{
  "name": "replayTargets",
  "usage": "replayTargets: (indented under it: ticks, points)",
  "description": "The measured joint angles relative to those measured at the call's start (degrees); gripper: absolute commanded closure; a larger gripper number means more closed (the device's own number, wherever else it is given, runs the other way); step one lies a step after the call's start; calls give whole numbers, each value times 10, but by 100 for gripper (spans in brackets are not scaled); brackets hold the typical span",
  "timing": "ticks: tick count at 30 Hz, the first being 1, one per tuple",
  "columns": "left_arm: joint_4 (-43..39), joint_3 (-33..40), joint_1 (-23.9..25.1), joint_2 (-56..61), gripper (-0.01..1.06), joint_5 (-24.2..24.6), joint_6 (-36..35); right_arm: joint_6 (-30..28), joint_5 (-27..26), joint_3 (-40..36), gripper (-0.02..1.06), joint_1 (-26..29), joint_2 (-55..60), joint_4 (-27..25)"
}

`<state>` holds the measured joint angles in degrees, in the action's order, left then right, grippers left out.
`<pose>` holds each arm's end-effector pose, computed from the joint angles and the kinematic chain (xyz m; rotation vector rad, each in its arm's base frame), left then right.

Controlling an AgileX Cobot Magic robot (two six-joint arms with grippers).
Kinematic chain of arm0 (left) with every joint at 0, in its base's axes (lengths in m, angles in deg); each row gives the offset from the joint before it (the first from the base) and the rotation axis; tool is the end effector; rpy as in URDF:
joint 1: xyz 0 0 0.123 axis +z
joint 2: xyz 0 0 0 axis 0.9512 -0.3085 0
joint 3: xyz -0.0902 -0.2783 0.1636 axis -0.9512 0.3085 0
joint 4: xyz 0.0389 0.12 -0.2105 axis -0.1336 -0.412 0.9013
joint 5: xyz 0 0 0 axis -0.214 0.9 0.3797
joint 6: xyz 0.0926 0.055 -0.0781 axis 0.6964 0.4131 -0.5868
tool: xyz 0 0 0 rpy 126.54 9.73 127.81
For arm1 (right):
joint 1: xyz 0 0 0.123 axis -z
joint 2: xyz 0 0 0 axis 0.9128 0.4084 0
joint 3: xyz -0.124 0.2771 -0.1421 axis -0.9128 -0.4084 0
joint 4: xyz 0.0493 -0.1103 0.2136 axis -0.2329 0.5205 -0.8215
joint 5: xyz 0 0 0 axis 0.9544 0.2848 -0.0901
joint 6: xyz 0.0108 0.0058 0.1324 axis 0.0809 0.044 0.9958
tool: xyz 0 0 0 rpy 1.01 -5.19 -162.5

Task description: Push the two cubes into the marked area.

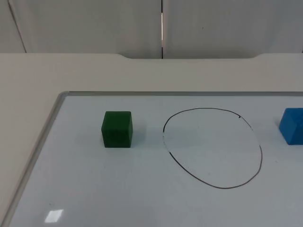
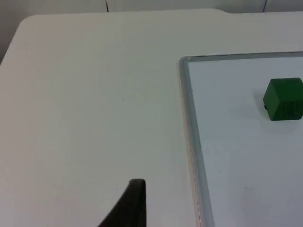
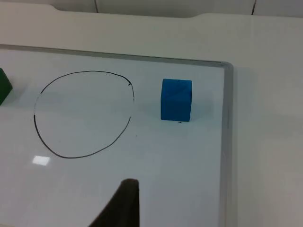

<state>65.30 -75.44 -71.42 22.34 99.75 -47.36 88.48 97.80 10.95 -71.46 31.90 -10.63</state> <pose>-0.0247 -0.0086 0.2529 0.0407 2.0694 -0.0506 -0.0264 0.0006 0.2566 -0.1133 2.0571 0.0854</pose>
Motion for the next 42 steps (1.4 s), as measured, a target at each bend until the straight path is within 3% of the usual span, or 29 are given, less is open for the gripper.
replayTargets:
  ticks: [9,23,26,34,42]
  points:
    - [15,-36,0,-53,5,-15,0,0,0,0,-1,0,0,0]
    - [129,-43,0,-148,10,-75,55,0,0,0,-1,0,0,0]
    - [157,-43,0,-165,18,-84,75,0,0,0,-1,0,0,0]
    - [235,-43,0,-241,54,-128,147,0,0,0,-1,0,0,0]
    - [323,-43,0,-292,82,-175,258,-4,0,0,-1,0,0,0]
